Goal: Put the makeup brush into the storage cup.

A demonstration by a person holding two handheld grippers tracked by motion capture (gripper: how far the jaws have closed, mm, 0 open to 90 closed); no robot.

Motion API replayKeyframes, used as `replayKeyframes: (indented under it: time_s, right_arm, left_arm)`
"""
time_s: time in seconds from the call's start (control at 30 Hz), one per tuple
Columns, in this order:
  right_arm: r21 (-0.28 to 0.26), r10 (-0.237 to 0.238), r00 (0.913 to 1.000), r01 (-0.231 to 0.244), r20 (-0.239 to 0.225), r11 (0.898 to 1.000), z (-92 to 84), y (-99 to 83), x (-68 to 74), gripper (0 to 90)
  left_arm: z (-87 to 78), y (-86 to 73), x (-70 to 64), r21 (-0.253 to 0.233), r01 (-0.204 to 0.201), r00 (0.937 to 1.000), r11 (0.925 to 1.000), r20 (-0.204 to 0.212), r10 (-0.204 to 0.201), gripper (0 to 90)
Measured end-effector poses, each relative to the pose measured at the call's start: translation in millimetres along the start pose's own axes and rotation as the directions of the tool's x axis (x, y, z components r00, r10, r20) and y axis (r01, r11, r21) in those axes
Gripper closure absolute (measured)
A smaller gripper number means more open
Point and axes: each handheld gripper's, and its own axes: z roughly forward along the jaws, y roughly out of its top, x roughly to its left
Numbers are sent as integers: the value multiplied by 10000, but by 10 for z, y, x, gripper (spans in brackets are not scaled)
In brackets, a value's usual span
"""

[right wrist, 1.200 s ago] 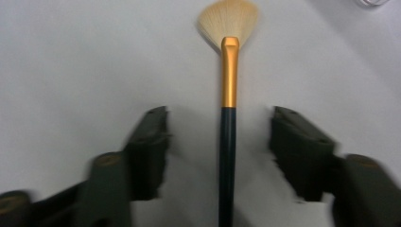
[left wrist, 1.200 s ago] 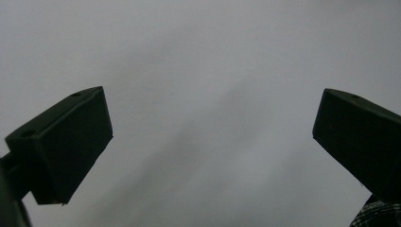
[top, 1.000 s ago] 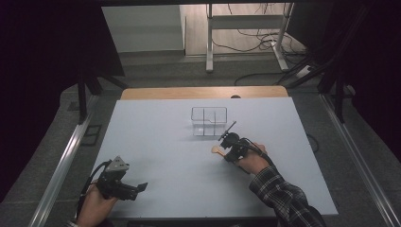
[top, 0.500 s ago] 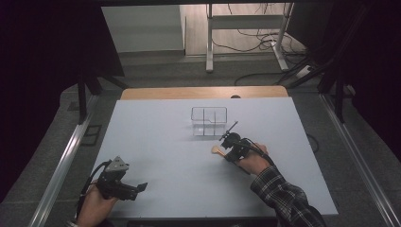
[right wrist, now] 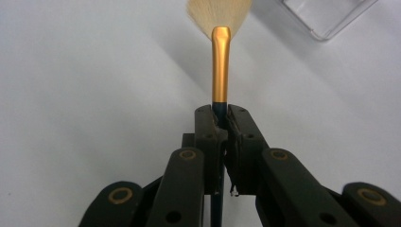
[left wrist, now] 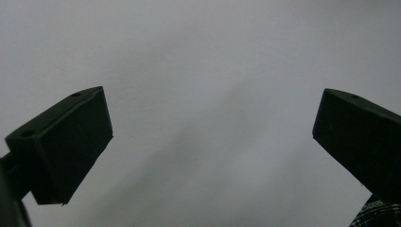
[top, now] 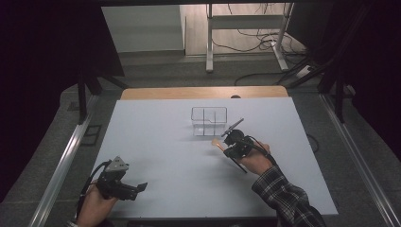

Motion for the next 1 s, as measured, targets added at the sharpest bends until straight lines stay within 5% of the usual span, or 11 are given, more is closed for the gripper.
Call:
replayKeyframes:
  time_s: [0.6, 1.0]
  right_arm:
    - [-1168, -36, 10000, 27, -71, 9932, -190, -21, 14, 839]
    - [-2056, 15, 9998, -58, -213, 9786, -288, -41, -4, 840]
  left_arm:
    - [-16, 3, 1, -166, -14, 10000, 9999, -38, 14, 0]
    - [-39, 5, 1, -376, -28, 10000, 9993, -4, 28, 0]
